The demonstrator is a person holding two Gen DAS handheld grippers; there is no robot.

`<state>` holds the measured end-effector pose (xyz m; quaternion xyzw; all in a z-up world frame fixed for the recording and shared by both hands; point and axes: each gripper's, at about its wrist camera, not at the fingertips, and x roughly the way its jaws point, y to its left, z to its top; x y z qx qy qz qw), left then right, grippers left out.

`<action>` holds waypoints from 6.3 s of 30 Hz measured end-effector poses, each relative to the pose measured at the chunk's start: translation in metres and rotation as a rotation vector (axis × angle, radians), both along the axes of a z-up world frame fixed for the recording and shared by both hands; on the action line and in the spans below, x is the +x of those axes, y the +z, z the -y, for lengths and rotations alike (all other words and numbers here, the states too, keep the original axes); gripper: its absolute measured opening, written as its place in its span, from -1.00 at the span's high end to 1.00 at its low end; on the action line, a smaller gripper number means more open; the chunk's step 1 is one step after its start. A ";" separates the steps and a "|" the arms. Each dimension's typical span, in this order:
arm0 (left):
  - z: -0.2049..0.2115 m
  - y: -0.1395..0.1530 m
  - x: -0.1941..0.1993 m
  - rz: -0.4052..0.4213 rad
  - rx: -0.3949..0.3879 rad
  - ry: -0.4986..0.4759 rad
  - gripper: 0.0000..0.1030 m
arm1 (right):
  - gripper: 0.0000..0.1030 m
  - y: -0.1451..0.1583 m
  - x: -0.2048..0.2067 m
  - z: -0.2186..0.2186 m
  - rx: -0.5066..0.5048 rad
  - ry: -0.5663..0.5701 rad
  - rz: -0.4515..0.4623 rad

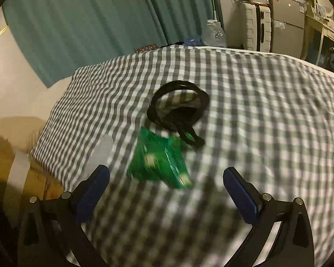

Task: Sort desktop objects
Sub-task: 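Grasp the clear comb with the left tool while the right tool grasps the green packet, then drop the comb and green packet into the cardboard box, then grasp the black cup with the left tool, then carry the black cup toward the box while the right tool grasps the black hair tie, then drop the black cup and hair tie into the cardboard box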

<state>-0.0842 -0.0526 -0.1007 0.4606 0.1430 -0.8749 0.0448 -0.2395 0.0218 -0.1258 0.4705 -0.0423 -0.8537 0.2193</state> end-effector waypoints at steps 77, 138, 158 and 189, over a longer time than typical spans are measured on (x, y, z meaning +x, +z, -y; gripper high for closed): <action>0.084 0.177 0.136 -0.432 -0.133 0.146 -0.83 | -0.82 0.195 0.161 -0.030 -0.104 0.061 -0.354; 0.033 0.005 -0.066 -0.046 -0.074 0.096 -0.47 | 0.80 -0.006 0.004 -0.006 0.192 0.173 -0.151; 0.061 0.152 0.041 -0.256 0.051 0.001 -0.47 | 0.89 0.150 0.175 0.002 -0.094 0.261 -0.273; 0.190 0.149 0.139 -0.326 -0.147 0.201 -1.00 | -0.84 0.176 0.214 0.034 -0.035 0.101 -0.368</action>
